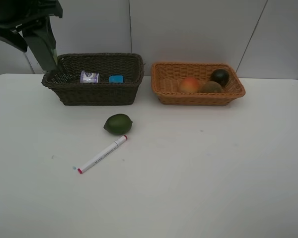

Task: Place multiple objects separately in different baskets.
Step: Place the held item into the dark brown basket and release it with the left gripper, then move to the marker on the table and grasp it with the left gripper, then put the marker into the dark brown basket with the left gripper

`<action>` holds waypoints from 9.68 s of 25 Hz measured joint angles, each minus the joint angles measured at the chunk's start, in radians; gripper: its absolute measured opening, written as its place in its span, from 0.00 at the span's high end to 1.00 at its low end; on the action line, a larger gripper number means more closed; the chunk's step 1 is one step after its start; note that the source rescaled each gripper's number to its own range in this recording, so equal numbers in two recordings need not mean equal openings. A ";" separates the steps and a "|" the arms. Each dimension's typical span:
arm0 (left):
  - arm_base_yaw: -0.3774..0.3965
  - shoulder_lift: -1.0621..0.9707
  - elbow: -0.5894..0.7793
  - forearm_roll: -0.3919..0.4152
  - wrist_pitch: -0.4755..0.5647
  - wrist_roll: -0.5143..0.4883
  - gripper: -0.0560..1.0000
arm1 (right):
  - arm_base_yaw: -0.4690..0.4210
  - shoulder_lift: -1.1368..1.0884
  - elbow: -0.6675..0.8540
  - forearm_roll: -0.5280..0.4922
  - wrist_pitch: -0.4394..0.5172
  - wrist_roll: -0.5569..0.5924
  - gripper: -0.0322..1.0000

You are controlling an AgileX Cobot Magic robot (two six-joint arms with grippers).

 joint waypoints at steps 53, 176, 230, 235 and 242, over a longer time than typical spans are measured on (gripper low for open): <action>0.000 0.460 -0.339 0.121 -0.062 0.032 0.02 | 0.000 0.000 0.000 0.000 0.000 0.000 0.00; -0.336 0.433 0.326 -0.146 -0.221 0.675 0.01 | 0.000 0.000 0.000 0.000 0.000 0.000 0.00; -0.255 0.170 -0.014 0.094 -0.252 0.582 0.80 | 0.000 0.000 0.000 0.000 0.000 0.001 0.00; -0.212 0.291 -0.154 0.197 -0.268 0.665 0.80 | 0.000 0.000 0.000 0.000 0.000 0.001 0.00; -0.155 0.467 -0.284 0.166 -0.282 0.708 0.80 | 0.000 0.000 0.000 0.000 0.000 0.001 0.00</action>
